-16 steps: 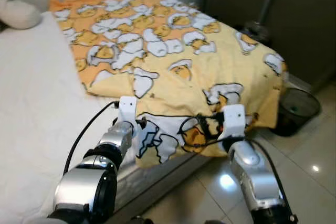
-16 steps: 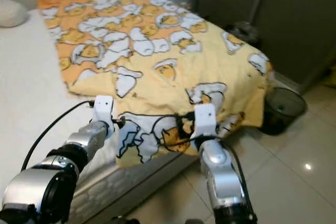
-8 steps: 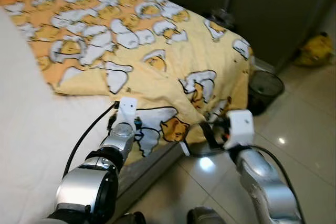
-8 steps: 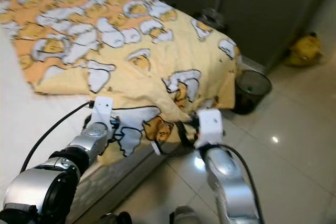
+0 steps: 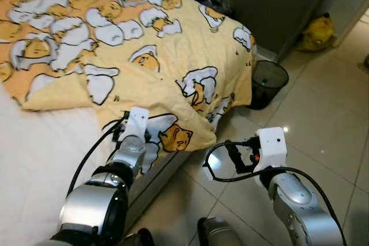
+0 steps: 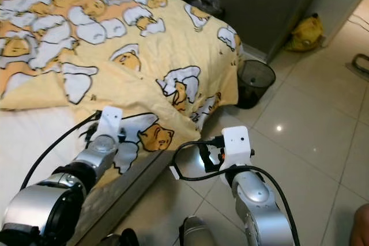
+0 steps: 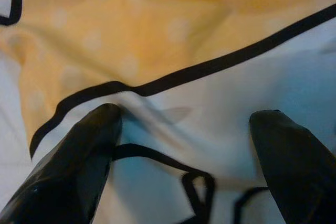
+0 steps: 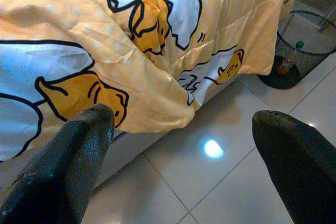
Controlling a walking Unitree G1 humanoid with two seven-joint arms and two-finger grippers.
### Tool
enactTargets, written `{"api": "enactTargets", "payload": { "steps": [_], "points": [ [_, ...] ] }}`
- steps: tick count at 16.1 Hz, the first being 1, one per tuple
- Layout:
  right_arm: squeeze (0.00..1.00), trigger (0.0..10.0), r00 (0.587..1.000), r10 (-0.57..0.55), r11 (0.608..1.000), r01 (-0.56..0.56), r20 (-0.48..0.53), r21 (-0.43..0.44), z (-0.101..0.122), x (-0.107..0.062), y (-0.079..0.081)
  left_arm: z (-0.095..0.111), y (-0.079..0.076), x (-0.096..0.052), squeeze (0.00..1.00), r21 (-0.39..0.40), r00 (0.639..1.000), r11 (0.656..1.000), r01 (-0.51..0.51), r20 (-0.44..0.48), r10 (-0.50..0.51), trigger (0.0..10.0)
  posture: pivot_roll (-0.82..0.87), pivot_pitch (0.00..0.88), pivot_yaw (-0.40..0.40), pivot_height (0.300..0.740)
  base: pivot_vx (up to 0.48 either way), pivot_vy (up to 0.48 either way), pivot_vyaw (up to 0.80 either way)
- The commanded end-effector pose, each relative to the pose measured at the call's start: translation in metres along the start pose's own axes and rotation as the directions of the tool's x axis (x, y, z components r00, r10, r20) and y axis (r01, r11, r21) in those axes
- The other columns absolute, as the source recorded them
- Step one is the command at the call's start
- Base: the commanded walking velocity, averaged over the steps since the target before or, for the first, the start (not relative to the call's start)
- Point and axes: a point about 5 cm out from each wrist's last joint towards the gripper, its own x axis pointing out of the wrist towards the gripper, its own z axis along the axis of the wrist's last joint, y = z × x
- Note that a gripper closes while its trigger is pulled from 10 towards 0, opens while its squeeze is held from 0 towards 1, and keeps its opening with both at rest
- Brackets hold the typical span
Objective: Clean up the room
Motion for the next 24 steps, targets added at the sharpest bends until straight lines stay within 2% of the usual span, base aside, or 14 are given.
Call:
{"api": "enactTargets", "payload": {
  "steps": [1, 3, 5, 6, 9, 11, 13, 18, 19, 20, 21, 22, 23, 24],
  "points": [
    [0.0, 10.0, 1.0, 0.002, 1.0, -0.002, -0.01, 0.003, -0.001, -0.004, -0.001, -0.016, 0.007, 0.001, 0.0, -0.017, 0.996, 0.999, -0.04, -0.074, 0.039, 10.0, -0.54, 0.153, -0.009, 0.74, 0.0, 0.0, 0.0],
    [0.0, 10.0, 1.0, -0.001, 1.0, 0.001, -0.013, 0.002, -0.001, -0.005, -0.003, -0.023, 0.014, 0.002, 0.0, -0.043, 0.991, 0.997, -0.068, -0.118, 0.063, 10.0, -0.54, 0.148, -0.011, 0.74, 0.0, 0.0, 0.0],
    [0.0, 10.0, 1.0, 0.001, 1.0, -0.001, -0.025, 0.002, -0.002, -0.006, -0.002, -0.03, 0.024, 0.003, 0.0, -0.029, 0.984, 0.995, -0.092, -0.154, 0.087, 10.0, -0.54, 0.146, -0.014, 0.74, 0.0, 0.0, 0.0],
    [0.0, 10.0, 0.999, 0.009, 1.0, -0.009, -0.033, 0.003, -0.003, -0.006, -0.001, -0.033, 0.028, 0.003, 0.0, -0.017, 0.981, 0.994, -0.106, -0.164, 0.102, 0.0, -0.53, 0.141, -0.013, 0.74, 0.0, 0.0, 0.0],
    [0.0, 10.0, 0.999, 0.03, 1.0, -0.03, -0.044, 0.01, -0.003, -0.001, 0.003, -0.039, 0.031, 0.003, 0.0, 0.009, 0.98, 0.995, -0.097, -0.173, 0.097, 0.0, -0.49, 0.136, -0.008, 0.74, 0.0, 0.0, 0.0],
    [0.0, 10.0, 0.998, 0.041, 0.999, -0.04, -0.045, 0.012, -0.003, 0.002, 0.005, -0.042, 0.025, 0.002, 0.0, 0.013, 0.982, 0.998, -0.056, -0.178, 0.058, 0.0, -0.48, 0.13, -0.005, 0.74, 0.0, 0.0, 0.0],
    [0.0, 10.0, 0.998, 0.058, 0.998, -0.058, -0.035, 0.014, 0.0, 0.011, 0.008, -0.044, 0.007, -0.001, 0.0, 0.01, 0.983, 0.998, 0.055, -0.174, -0.052, 0.0, -0.45, 0.117, 0.003, 0.74, 0.0, 0.0, 0.0],
    [0.0, 10.0, 0.997, 0.07, 0.997, -0.07, -0.023, 0.012, 0.004, 0.022, 0.011, -0.037, 0.001, -0.002, 0.0, 0.022, 0.984, 0.993, 0.116, -0.142, -0.111, 0.0, -0.42, 0.097, 0.02, 0.74, 0.0, 0.0, 0.0],
    [0.0, 10.0, 0.997, 0.07, 0.997, -0.07, -0.02, 0.012, 0.005, 0.024, 0.011, -0.036, 0.002, -0.001, 0.0, 0.035, 0.984, 0.992, 0.117, -0.14, -0.111, 0.0, -0.42, 0.093, 0.025, 0.74, 0.0, 0.0, 0.0],
    [0.0, 10.0, 0.998, 0.069, 0.998, -0.068, -0.012, 0.014, 0.006, 0.027, 0.011, -0.037, 0.003, -0.001, 0.0, 0.082, 0.982, 0.988, 0.133, -0.146, -0.12, 0.0, -0.41, 0.089, 0.032, 0.74, 0.0, 0.0, 0.0],
    [0.0, 10.0, 0.998, 0.068, 0.998, -0.067, -0.006, 0.016, 0.008, 0.03, 0.011, -0.039, 0.002, -0.001, 0.0, 0.118, 0.977, 0.978, 0.171, -0.151, -0.153, 3.1, -0.4, 0.085, 0.036, 0.74, 0.0, 0.0, 0.0],
    [0.0, 10.0, 0.998, 0.069, 0.997, -0.069, 0.001, 0.018, 0.009, 0.031, 0.012, -0.037, 0.0, -0.001, 0.0, 0.152, 0.974, 0.969, 0.196, -0.141, -0.175, 10.0, -0.4, 0.083, 0.039, 0.74, 0.0, 0.0, 0.0],
    [0.0, 10.0, 0.997, 0.07, 0.997, -0.071, 0.006, 0.019, 0.009, 0.033, 0.012, -0.033, 0.001, -0.001, 0.0, 0.198, 0.976, 0.959, 0.204, -0.122, -0.183, 10.0, -0.39, 0.079, 0.04, 0.74, 0.0, 0.0, 0.0],
    [0.0, 10.0, 0.997, 0.074, 0.997, -0.075, 0.01, 0.019, 0.01, 0.036, 0.013, -0.029, -0.002, -0.001, 0.0, 0.184, 0.967, 0.952, 0.245, -0.118, -0.226, 10.0, -0.38, 0.075, 0.043, 0.74, 0.0, 0.0, 0.0]
  ]
}}
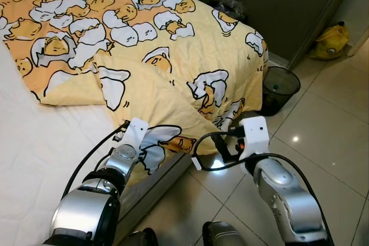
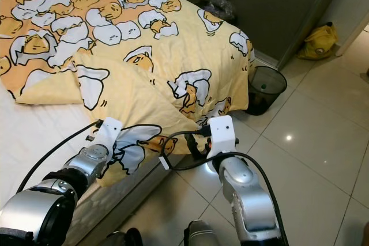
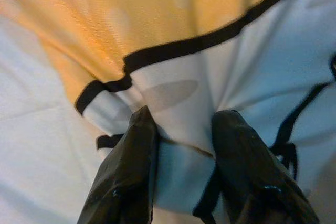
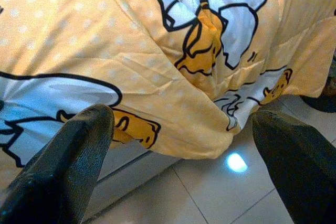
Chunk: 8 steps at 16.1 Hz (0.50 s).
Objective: Clean up the room
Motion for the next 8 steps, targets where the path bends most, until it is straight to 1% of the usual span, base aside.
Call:
{"api": "enactTargets", "payload": {
  "steps": [1, 2, 3, 4, 5, 6, 7, 8],
  "points": [
    [0.0, 10.0, 1.0, -0.003, 1.0, 0.003, 0.009, 0.006, 0.0, 0.001, -0.001, -0.004, -0.005, 0.0, 0.0, 0.008, 0.998, 0.999, 0.052, -0.023, -0.052, 10.0, -0.38, 0.074, 0.043, 0.74, 0.0, 0.0, 0.0],
    [0.0, 10.0, 1.0, 0.003, 1.0, -0.003, 0.012, 0.006, 0.001, 0.004, 0.0, 0.004, -0.01, -0.001, 0.0, -0.009, 0.993, 0.993, 0.121, 0.005, -0.121, 10.0, -0.36, 0.071, 0.043, 0.74, 0.0, 0.0, 0.0],
    [0.0, 10.0, 1.0, 0.012, 1.0, -0.012, 0.014, 0.006, 0.001, 0.006, 0.0, 0.012, -0.016, -0.001, 0.0, -0.016, 0.979, 0.979, 0.201, 0.041, -0.2, 10.0, -0.34, 0.067, 0.043, 0.74, 0.0, 0.0, 0.0],
    [0.0, 10.0, 1.0, 0.015, 1.0, -0.015, 0.015, 0.006, 0.001, 0.007, 0.001, 0.015, -0.018, -0.002, 0.0, -0.008, 0.973, 0.974, 0.226, 0.051, -0.225, 10.0, -0.34, 0.065, 0.043, 0.74, 0.0, 0.0, 0.0],
    [0.0, 10.0, 0.999, 0.029, 1.0, -0.029, 0.014, 0.003, 0.002, 0.011, 0.002, 0.018, -0.023, -0.003, 0.0, 0.014, 0.949, 0.951, 0.31, 0.056, -0.31, 10.0, -0.33, 0.058, 0.043, 0.74, 0.0, 0.0, 0.0],
    [0.0, 10.0, 0.999, 0.036, 0.999, -0.036, 0.013, 0.001, 0.002, 0.013, 0.003, 0.018, -0.028, -0.005, 0.0, 0.051, 0.927, 0.927, 0.371, 0.041, -0.373, 10.0, -0.32, 0.054, 0.044, 0.74, 0.0, 0.0, 0.0],
    [0.0, 10.0, 0.999, 0.039, 0.999, -0.039, 0.014, 0.0, 0.002, 0.014, 0.003, 0.018, -0.031, -0.006, 0.0, 0.101, 0.909, 0.906, 0.411, 0.032, -0.416, 10.0, -0.32, 0.048, 0.045, 0.74, 0.0, 0.0, 0.0],
    [0.0, 10.0, 0.999, 0.041, 0.999, -0.041, 0.015, -0.001, 0.003, 0.016, 0.004, 0.018, -0.032, -0.006, 0.0, 0.134, 0.902, 0.896, 0.424, 0.028, -0.431, 10.0, -0.32, 0.044, 0.046, 0.74, 0.0, 0.0, 0.0]
  ]
}}
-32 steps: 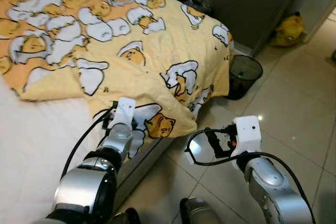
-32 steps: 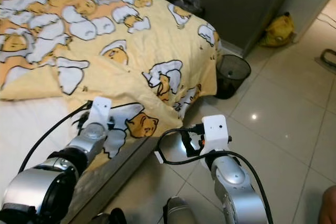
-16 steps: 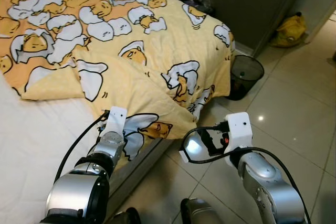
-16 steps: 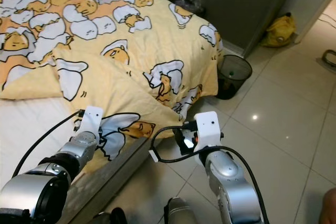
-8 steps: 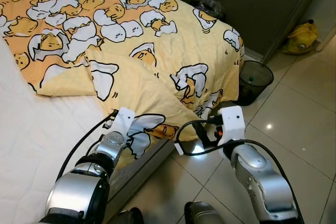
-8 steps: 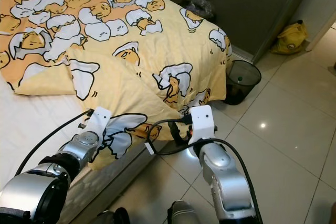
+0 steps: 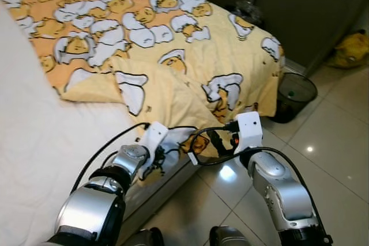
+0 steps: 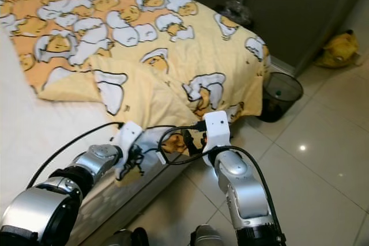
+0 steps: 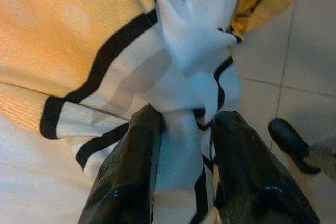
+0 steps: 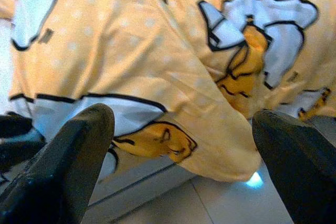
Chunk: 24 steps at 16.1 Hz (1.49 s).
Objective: Clean up the room
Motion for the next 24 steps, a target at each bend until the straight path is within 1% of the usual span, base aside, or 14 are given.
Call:
{"api": "enactTargets", "payload": {
  "steps": [1, 5, 7, 9, 11, 12, 13, 14, 15, 16, 19, 20, 21, 24],
  "points": [
    [0.0, 10.0, 1.0, 0.009, 1.0, -0.009, 0.006, 0.001, 0.001, 0.002, 0.0, 0.005, -0.001, 0.0, 0.0, 0.071, 0.999, 0.997, 0.035, 0.001, -0.036, 10.0, -0.31, 0.042, 0.047, 0.74, 0.0, 0.0, 0.0],
    [0.0, 10.0, 0.999, 0.033, 0.999, -0.033, 0.009, -0.009, 0.0, 0.009, 0.003, 0.002, 0.002, -0.004, 0.0, 0.136, 0.994, 0.985, 0.104, 0.023, -0.108, 10.0, -0.29, 0.019, 0.053, 0.74, 0.0, 0.0, 0.0],
    [0.0, 10.0, 0.999, 0.044, 0.999, -0.044, 0.012, -0.011, 0.001, 0.012, 0.005, 0.015, 0.008, -0.008, 0.0, 0.082, 0.983, 0.992, 0.096, 0.151, -0.108, 10.0, -0.28, 0.014, 0.051, 0.74, 0.0, 0.0, 0.0],
    [0.0, 10.0, 0.999, 0.049, 0.999, -0.049, 0.012, -0.015, 0.001, 0.014, 0.004, 0.024, 0.017, -0.012, 0.0, 0.064, 0.97, 0.996, 0.061, 0.232, -0.074, 10.0, -0.27, 0.003, 0.048, 0.74, 0.0, 0.0, 0.0],
    [0.0, 10.0, 0.999, 0.051, 0.999, -0.051, 0.012, -0.018, 0.001, 0.015, 0.004, 0.029, 0.022, -0.013, 0.0, -0.011, 0.963, 1.0, 0.019, 0.268, -0.015, 10.0, -0.27, 0.0, 0.048, 0.74, 0.0, 0.0, 0.0],
    [0.0, 10.0, 0.999, 0.052, 0.998, -0.052, 0.013, -0.019, 0.001, 0.016, 0.003, 0.03, 0.024, -0.013, 0.0, -0.026, 0.964, 1.0, -0.009, 0.266, 0.015, 10.0, -0.27, 0.0, 0.05, 0.74, 0.0, 0.0, 0.0],
    [0.0, 10.0, 0.999, 0.051, 0.998, -0.051, 0.014, -0.02, 0.001, 0.018, 0.003, 0.026, 0.031, -0.013, 0.0, -0.08, 0.967, 0.991, -0.106, 0.225, 0.121, 10.0, -0.27, 0.0, 0.048, 0.74, 0.0, 0.0, 0.0],
    [0.0, 10.0, 0.999, 0.052, 0.998, -0.052, 0.017, -0.022, 0.002, 0.018, 0.003, 0.023, 0.038, -0.014, 0.17, -0.172, 0.955, 0.966, -0.196, 0.192, 0.228, 10.0, -0.28, 0.0, 0.048, 0.74, 0.0, 0.0, 0.0],
    [0.0, 10.0, 0.998, 0.054, 0.998, -0.054, 0.019, -0.024, 0.001, 0.018, 0.004, 0.024, 0.042, -0.014, 1.0, -0.267, 0.937, 0.931, -0.25, 0.176, 0.302, 10.0, -0.28, 0.0, 0.048, 0.74, 0.0, 0.0, 0.0],
    [0.0, 10.0, 0.998, 0.055, 0.998, -0.055, 0.02, -0.025, 0.001, 0.018, 0.004, 0.024, 0.041, -0.014, 1.0, -0.285, 0.937, 0.926, -0.249, 0.171, 0.305, 10.0, -0.29, 0.0, 0.052, 0.74, 0.0, 0.0, 0.0],
    [0.0, 10.0, 0.998, 0.055, 0.998, -0.054, 0.02, -0.031, 0.001, 0.015, 0.004, 0.015, 0.045, -0.014, 1.0, -0.316, 0.931, 0.891, -0.325, 0.058, 0.36, 10.0, -0.31, 0.005, 0.07, 0.74, 0.0, 0.0, 0.0],
    [0.0, 10.0, 0.995, 0.099, 0.992, -0.101, -0.026, -0.071, -0.006, 0.012, 0.004, 0.013, 0.043, -0.014, 1.0, -0.344, 0.946, 0.894, -0.286, 0.051, 0.321, 10.0, -0.3, 0.008, 0.072, 0.74, 0.0, 0.0, 0.0],
    [0.0, 10.0, 0.979, 0.161, 0.979, -0.175, -0.128, -0.109, -0.021, 0.008, 0.006, 0.01, 0.042, -0.013, 1.0, -0.344, 0.953, 0.9, -0.268, 0.039, 0.299, 10.0, -0.3, 0.008, 0.072, 0.74, 0.0, 0.0, 0.0],
    [0.0, 10.0, 0.942, 0.194, 0.974, -0.218, -0.274, -0.061, -0.048, -0.001, 0.004, 0.004, 0.039, -0.012, 1.0, -0.379, 0.962, 0.892, -0.245, 0.023, 0.274, 10.0, -0.27, 0.022, 0.062, 0.74, 0.0, 0.0, 0.0]
  ]
}}
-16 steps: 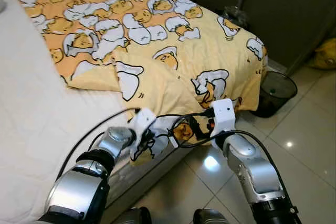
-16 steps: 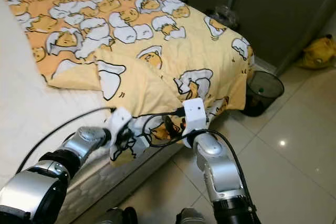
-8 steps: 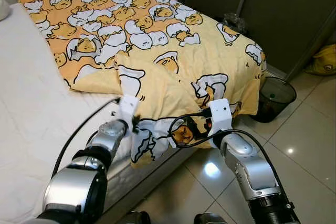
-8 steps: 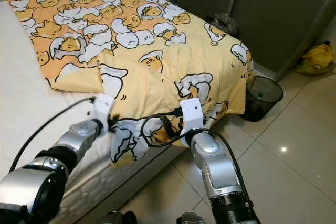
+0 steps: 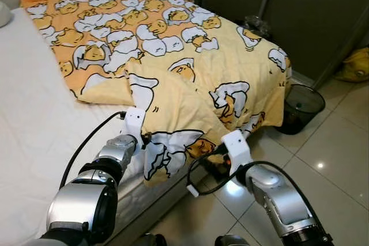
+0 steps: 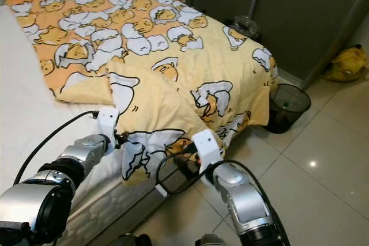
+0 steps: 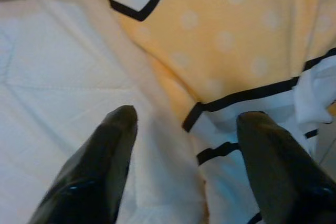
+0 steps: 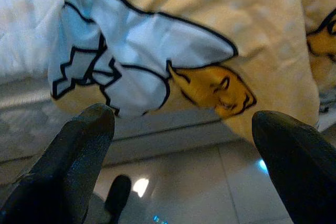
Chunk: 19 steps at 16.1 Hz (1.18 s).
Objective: Clean up the room
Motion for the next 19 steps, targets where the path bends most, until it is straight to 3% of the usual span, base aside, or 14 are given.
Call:
{"api": "enactTargets", "payload": {
  "steps": [1, 4, 6, 8, 9, 11, 14, 16, 19],
  "points": [
    [0.0, 10.0, 0.999, 0.012, 1.0, -0.012, -0.036, 0.022, -0.005, -0.002, 0.0, -0.004, 0.0, 0.0, 1.0, -0.009, 1.0, 1.0, 0.015, -0.016, -0.015, 10.0, -0.27, 0.022, 0.062, 0.74, 0.0, 0.0, 0.0],
    [0.0, 10.0, 0.997, 0.029, 0.998, -0.024, -0.073, 0.061, -0.017, -0.008, 0.003, -0.013, -0.005, -0.001, 1.0, 0.037, 0.999, 0.998, 0.052, -0.016, -0.051, 10.0, -0.25, 0.032, 0.055, 0.74, 0.0, 0.0, 0.0],
    [0.0, 10.0, 0.994, 0.042, 0.997, -0.036, -0.1, 0.063, -0.025, -0.01, 0.005, -0.017, -0.006, -0.001, 1.0, 0.11, 0.999, 0.993, 0.041, -0.035, -0.038, 10.0, -0.25, 0.034, 0.052, 0.74, 0.0, 0.0, 0.0],
    [0.0, 10.0, 0.989, 0.037, 0.999, -0.031, -0.143, 0.042, -0.036, -0.011, 0.003, -0.02, -0.02, 0.001, 1.0, 0.246, 0.995, 0.966, 0.082, -0.074, -0.065, 10.0, -0.26, 0.034, 0.051, 0.74, 0.0, 0.0, 0.0],
    [0.0, 10.0, 0.988, 0.031, 0.999, -0.027, -0.153, 0.024, -0.038, -0.013, 0.002, -0.02, -0.026, 0.001, 1.0, 0.256, 0.993, 0.961, 0.103, -0.076, -0.086, 10.0, -0.26, 0.036, 0.048, 0.74, 0.0, 0.0, 0.0],
    [0.0, 10.0, 0.986, 0.027, 1.0, -0.027, -0.162, 0.0, -0.04, -0.014, 0.002, -0.021, -0.027, 0.001, 1.0, 0.24, 0.993, 0.966, 0.092, -0.087, -0.073, 10.0, -0.27, 0.042, 0.045, 0.74, 0.0, 0.0, 0.0],
    [0.0, 10.0, 0.986, 0.033, 0.999, -0.033, -0.161, 0.0, -0.042, -0.018, 0.003, -0.022, -0.014, 0.001, 1.0, 0.189, 0.995, 0.98, -0.064, -0.065, 0.078, 10.0, -0.28, 0.05, 0.043, 0.74, 0.0, 0.0, 0.0],
    [0.0, 10.0, 0.987, 0.031, 1.0, -0.031, -0.161, -0.001, -0.043, -0.021, 0.005, -0.021, -0.007, 0.001, 1.0, 0.108, 0.986, 0.982, -0.152, -0.048, 0.158, 10.0, -0.3, 0.062, 0.048, 0.74, 0.0, 0.0, 0.0],
    [0.0, 10.0, 0.988, 0.034, 0.999, -0.036, -0.15, -0.01, -0.042, -0.027, 0.009, -0.017, -0.016, 0.002, 1.0, -0.052, 0.989, 0.988, -0.148, -0.036, 0.147, 10.0, -0.33, 0.082, 0.038, 0.74, 0.0, 0.0, 0.0]
  ]
}}
